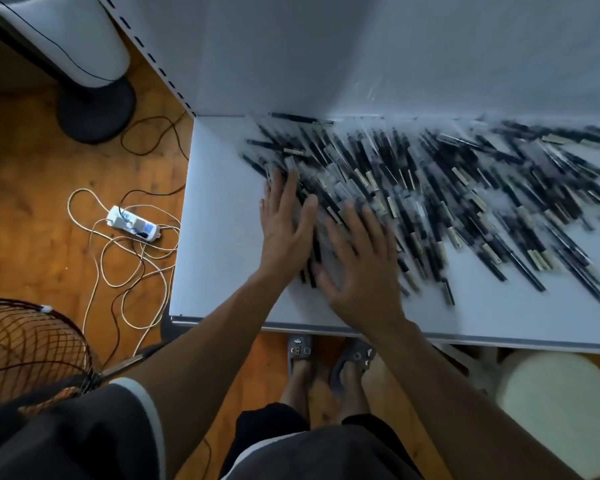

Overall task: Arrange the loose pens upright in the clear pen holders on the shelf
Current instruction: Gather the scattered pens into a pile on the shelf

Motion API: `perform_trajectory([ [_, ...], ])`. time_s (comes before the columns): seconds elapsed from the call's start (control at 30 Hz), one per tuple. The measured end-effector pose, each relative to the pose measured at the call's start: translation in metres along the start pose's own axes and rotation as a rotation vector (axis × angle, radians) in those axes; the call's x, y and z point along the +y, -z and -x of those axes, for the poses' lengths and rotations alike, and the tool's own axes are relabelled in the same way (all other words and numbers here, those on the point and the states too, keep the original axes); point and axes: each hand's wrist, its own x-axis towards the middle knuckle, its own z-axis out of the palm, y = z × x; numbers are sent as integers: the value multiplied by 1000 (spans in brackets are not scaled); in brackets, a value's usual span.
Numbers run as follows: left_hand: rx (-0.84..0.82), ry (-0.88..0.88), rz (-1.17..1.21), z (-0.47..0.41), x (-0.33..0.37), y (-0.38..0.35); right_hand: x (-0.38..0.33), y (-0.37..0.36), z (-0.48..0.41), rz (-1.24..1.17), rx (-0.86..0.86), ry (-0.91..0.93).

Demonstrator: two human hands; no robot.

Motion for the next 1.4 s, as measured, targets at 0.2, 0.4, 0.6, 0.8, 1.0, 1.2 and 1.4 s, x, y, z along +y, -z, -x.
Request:
perform_trajectory([
  [0.2,137,16,-289,-51,-2,28,7,-16,3,168,-81,-1],
  [0.4,27,-45,-564,-104,-6,27,31,-13,5,156,35,-60],
  [0.6,1,-36,-596,-100,11,-10,39,-14,7,146,43,-48],
  [0.8,87,-118,-119,-82,16,-1,43,-8,11,63,63,-102],
  [1.0,-45,-198,-432,-43,-3,-10,36,-9,14,224,-8,-123],
  [1.2,-22,-136,-576,-44,22,-51,59,-4,15,281,54,-160],
  [1.4,-45,-169,-501,-38,21,-48,62,0,19,231,132,-132],
])
